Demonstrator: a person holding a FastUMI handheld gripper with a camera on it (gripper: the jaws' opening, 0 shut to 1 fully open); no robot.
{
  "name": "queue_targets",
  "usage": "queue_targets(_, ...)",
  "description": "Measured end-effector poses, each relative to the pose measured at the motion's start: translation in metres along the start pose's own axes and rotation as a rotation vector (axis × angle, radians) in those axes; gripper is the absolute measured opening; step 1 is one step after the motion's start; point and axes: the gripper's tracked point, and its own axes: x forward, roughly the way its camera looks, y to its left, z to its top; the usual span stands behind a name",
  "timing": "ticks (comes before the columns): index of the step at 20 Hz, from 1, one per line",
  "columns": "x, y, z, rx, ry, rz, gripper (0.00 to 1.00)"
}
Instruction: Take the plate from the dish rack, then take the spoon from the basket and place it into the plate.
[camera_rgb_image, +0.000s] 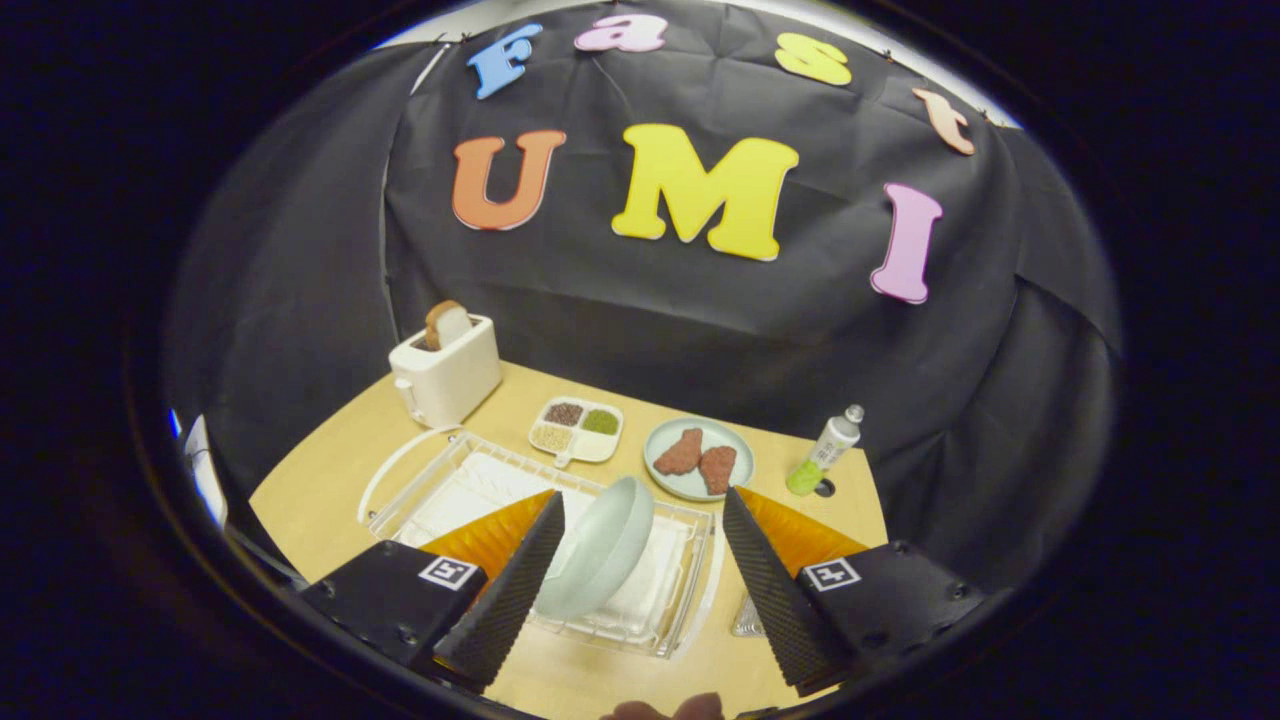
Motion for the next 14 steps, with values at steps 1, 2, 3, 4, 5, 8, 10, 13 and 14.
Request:
queue_targets(1, 0.011, 0.001, -0.001, 0.014, 0.046, 0.003, 1.0)
queue_targets(2, 0.023, 0.004, -0.005, 0.031, 0.093, 0.022, 1.0)
queue_targets(3, 0.036, 0.004, -0.008, 0.053, 0.125, 0.035, 1.0)
queue_targets(4, 0.045, 0.004, -0.012, 0.072, 0.154, 0.041, 1.0)
queue_targets(5, 0.054, 0.007, -0.016, 0.087, 0.179, 0.05, 1.0)
queue_targets(8, 0.078, 0.017, -0.03, 0.157, 0.26, 0.085, 1.0)
queue_targets(10, 0.089, 0.021, -0.04, 0.203, 0.298, 0.1, 1.0)
queue_targets(13, 0.103, 0.027, -0.057, 0.242, 0.353, 0.104, 0.98)
queue_targets(14, 0.107, 0.029, -0.062, 0.249, 0.366, 0.108, 0.96)
